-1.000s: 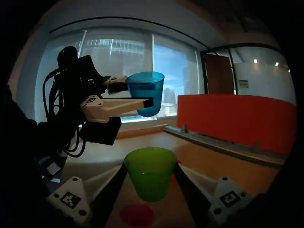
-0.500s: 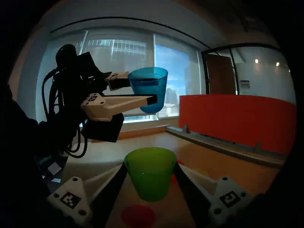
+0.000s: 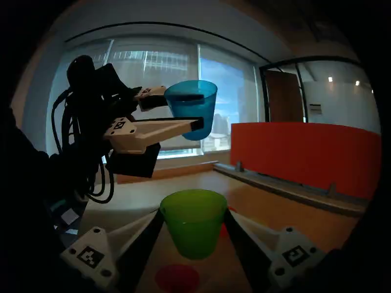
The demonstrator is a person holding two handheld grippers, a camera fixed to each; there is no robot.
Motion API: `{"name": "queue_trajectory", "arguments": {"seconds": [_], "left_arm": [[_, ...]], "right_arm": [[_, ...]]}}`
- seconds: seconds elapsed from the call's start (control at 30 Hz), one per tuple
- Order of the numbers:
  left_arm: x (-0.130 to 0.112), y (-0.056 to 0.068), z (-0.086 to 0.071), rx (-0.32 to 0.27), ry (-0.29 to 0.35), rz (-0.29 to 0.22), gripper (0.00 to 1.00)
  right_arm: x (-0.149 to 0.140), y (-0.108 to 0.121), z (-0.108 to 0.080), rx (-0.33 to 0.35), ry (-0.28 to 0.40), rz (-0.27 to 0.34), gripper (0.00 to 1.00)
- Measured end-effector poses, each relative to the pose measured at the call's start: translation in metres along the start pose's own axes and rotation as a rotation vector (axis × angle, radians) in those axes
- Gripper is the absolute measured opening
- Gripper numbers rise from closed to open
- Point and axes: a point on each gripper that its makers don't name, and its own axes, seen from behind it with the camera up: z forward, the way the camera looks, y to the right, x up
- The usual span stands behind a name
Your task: Pour water
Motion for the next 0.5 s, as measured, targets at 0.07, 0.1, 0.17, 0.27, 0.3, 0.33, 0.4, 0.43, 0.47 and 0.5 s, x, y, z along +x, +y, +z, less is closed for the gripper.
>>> {"name": "queue_trajectory", "arguments": {"seconds": [0.07, 0.1, 0.17, 0.27, 0.3, 0.33, 0.4, 0.43, 0.47, 0.5], "left_arm": [[0.0013, -0.0003, -0.0001, 0.002, -0.001, 0.018, 0.81], [0.0022, -0.0007, -0.0001, 0.004, -0.001, 0.028, 0.81], [0.0041, -0.0015, 0.0, 0.008, 0.0, 0.045, 0.81], [0.006, -0.0017, 0.0007, 0.015, 0.003, 0.065, 0.81], [0.0062, -0.0011, 0.0011, 0.016, 0.004, 0.072, 0.81], [0.0062, -0.0004, 0.0015, 0.016, 0.003, 0.078, 0.81], [0.0062, 0.0011, 0.0024, 0.016, 0.003, 0.09, 0.81], [0.0062, 0.0017, 0.0029, 0.016, 0.002, 0.095, 0.81], [0.0062, 0.0024, 0.0034, 0.015, 0.001, 0.1, 0.81], [0.0065, 0.0027, 0.0038, 0.015, 0.001, 0.106, 0.81]], "right_arm": [[-0.0007, 0.0006, 0.0, 0.0, 0.001, -0.001, 0.9], [-0.0007, 0.0008, 0.0, 0.0, 0.001, -0.001, 0.9], [-0.0004, 0.0009, 0.0, 0.001, 0.003, 0.0, 0.9], [0.0004, 0.0008, 0.0001, 0.002, 0.006, 0.0, 0.9], [0.0005, 0.0008, 0.0002, 0.002, 0.006, 0.0, 0.9], [0.0006, 0.0007, 0.0003, 0.002, 0.007, 0.0, 0.9], [0.0007, 0.0004, 0.0004, 0.003, 0.008, 0.001, 0.9], [0.0008, 0.0002, 0.0005, 0.003, 0.009, 0.001, 0.9], [0.0008, 0.0001, 0.0005, 0.003, 0.01, 0.001, 0.9], [0.0008, 0.0, 0.0006, 0.004, 0.01, 0.001, 0.9]]}}
